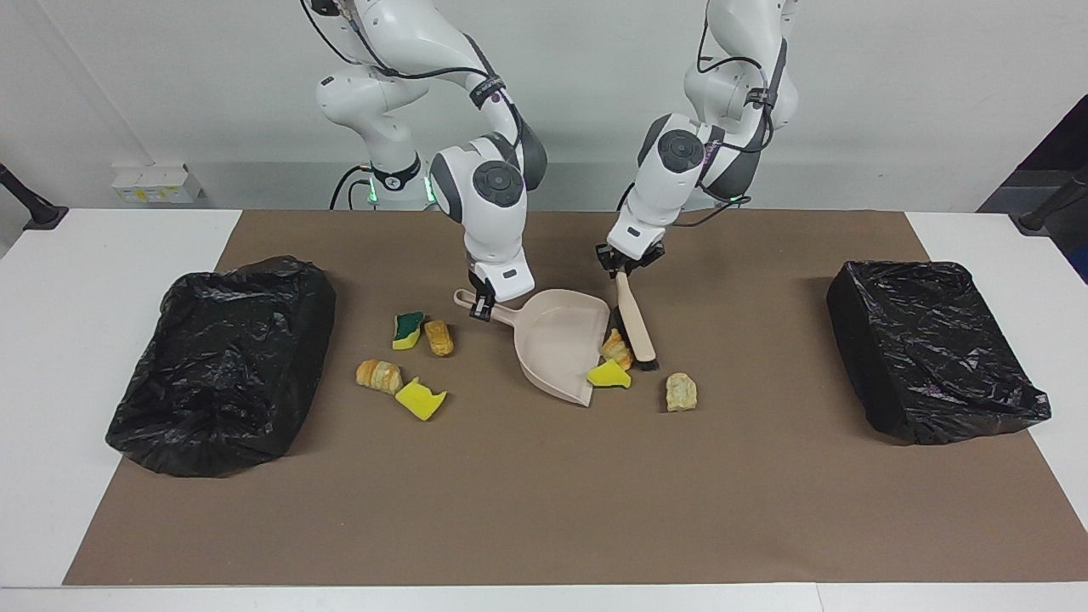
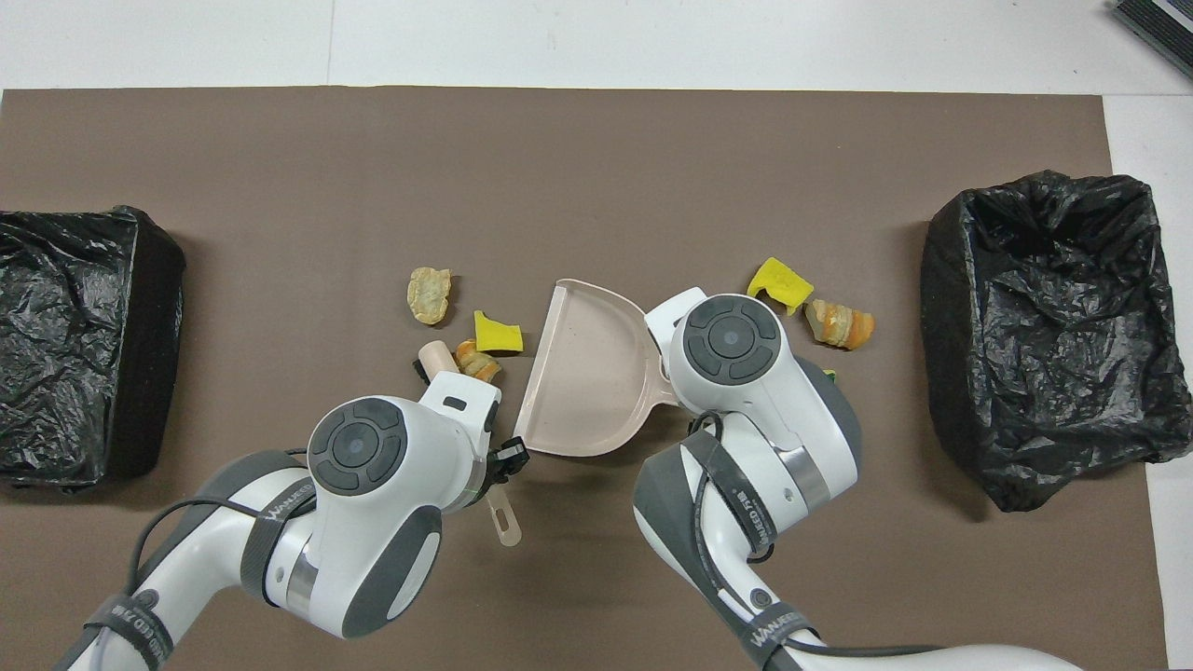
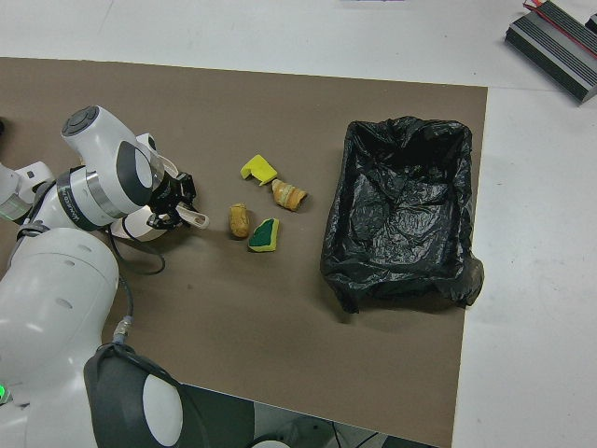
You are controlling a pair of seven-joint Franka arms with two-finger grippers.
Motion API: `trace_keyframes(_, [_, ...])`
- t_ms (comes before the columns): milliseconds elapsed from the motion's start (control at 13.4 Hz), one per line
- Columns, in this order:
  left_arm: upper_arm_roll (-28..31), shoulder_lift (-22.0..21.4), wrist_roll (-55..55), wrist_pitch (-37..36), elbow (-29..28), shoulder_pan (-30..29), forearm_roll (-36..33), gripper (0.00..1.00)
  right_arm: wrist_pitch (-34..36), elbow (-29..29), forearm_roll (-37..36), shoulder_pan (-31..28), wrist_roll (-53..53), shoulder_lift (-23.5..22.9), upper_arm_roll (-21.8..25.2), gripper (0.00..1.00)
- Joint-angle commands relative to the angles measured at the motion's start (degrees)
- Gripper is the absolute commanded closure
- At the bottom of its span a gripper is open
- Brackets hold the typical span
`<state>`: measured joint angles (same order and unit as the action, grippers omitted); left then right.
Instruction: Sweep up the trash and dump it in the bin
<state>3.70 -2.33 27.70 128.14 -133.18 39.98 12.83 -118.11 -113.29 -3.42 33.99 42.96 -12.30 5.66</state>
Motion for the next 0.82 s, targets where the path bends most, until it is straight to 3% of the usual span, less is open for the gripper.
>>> trace_keyframes(0, [0.1,-0.2,-11.6,-1.0,-0.6,0.7,0.8,1.0,1.0,-0.6,0.3,-0.1,-1.6,0.8,-0.3,1.0])
trace_keyframes(299, [-0.3,-0.2,-25.1,-4.0,0.2,0.8,1.3,1.0,1.2,-0.6,0.3,-0.1,-1.6,0.8,-0.3,1.0])
trace_keyframes(448, [-0.6,-0.2,-25.4,-6.3,1.0,0.9,1.3,1.0,1.2,-0.6,0.3,-0.1,-1.6,0.8,-0.3,1.0])
trace_keyframes(746, [-0.3,-0.2,-25.4,-16.9,8.8,0.4,0.7,1.0,1.2,-0.6,0.3,-0.1,-1.6,0.8,-0.3,1.0])
